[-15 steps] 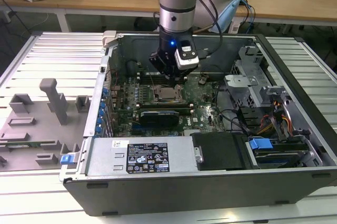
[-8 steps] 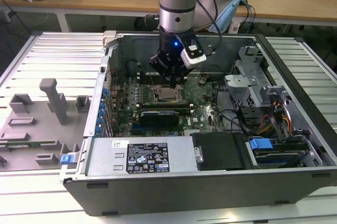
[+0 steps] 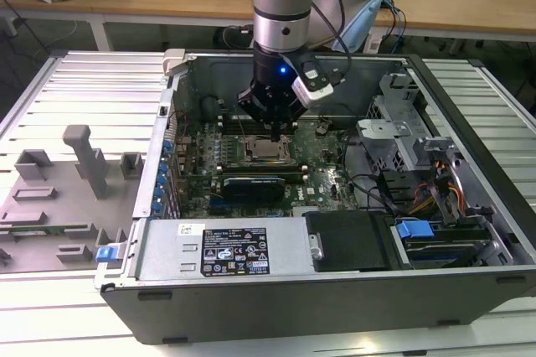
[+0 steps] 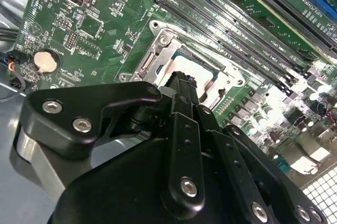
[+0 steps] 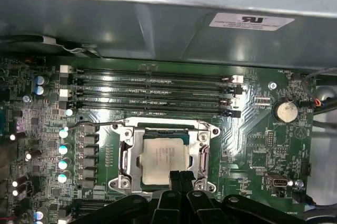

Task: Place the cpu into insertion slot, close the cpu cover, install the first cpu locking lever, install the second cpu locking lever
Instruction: 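Close the cpu cover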

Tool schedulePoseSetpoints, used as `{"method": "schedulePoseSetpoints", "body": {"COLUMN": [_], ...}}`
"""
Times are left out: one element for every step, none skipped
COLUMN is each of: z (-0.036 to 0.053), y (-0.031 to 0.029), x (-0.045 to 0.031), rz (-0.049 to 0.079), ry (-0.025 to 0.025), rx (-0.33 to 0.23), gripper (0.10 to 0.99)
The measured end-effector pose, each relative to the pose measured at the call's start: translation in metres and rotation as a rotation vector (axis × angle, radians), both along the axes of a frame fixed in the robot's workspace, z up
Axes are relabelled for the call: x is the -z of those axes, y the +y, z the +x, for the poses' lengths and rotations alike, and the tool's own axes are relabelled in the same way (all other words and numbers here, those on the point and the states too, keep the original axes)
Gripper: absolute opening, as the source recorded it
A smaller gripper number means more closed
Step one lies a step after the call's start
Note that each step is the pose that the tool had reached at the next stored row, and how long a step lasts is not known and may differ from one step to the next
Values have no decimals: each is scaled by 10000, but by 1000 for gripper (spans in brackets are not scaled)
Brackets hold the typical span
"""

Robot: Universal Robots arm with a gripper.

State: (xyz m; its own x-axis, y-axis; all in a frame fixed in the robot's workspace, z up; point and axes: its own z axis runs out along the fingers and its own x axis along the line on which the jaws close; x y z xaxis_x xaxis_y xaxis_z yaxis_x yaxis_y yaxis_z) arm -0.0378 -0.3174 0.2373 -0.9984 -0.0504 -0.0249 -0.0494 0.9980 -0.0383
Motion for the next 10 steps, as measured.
{"method": "schedulePoseSetpoints", "body": {"z": [0, 0, 0, 0, -1, -1, -6, -11, -19, -26], "y": [0, -1, -1, -1, -1, -1, -1, -1, -4, -7], "x": [0, 0, 0, 0, 0, 0, 1, 2, 4, 6], "rz": [-1, -2, -3, -4, -4, -4, -2, 0, 0, -2], "ry": [98, 202, 280, 283, 285, 285, 284, 283, 282, 283], "rx": [1, 0, 0, 0, 1, 0, -6, -19, -52, -91], "gripper": [106, 106, 106, 106, 106, 106, 106, 106, 106, 106]}}
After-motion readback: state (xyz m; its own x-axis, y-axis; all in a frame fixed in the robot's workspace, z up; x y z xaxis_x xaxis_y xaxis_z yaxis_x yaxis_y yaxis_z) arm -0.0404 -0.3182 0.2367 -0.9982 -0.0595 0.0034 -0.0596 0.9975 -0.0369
